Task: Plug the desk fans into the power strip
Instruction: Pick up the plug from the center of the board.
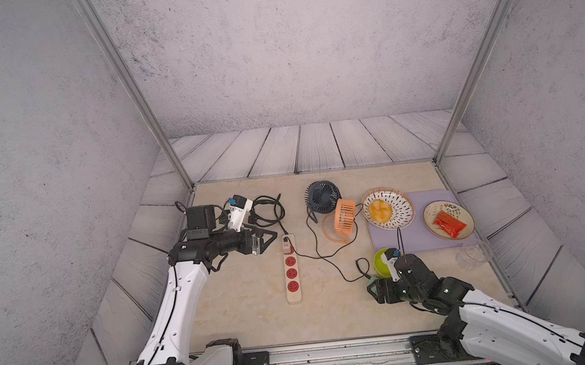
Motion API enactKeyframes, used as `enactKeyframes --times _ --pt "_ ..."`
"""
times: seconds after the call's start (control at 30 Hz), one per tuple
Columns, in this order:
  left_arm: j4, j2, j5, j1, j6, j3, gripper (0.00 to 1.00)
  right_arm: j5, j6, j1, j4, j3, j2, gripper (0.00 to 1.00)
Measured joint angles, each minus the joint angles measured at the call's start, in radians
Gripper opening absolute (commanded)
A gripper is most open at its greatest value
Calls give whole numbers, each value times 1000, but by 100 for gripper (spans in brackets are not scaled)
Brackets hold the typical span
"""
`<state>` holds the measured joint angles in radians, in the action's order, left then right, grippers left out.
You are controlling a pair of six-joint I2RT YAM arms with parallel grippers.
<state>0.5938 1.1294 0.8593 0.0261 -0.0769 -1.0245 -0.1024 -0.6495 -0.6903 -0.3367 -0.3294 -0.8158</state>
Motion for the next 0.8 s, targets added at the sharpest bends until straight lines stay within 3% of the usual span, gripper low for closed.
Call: enactKeyframes --times 0.37,0.6,0.8 --pt "-27 6 27 -16 36 12 99 -20 -7 -42 83 12 -47 81" --pt "-47 6 37 -20 44 23 99 -18 -17 -164 163 -23 -187 81" --pt "-52 6 47 -30 45 26 99 27 -14 -238 127 -138 -286 82"
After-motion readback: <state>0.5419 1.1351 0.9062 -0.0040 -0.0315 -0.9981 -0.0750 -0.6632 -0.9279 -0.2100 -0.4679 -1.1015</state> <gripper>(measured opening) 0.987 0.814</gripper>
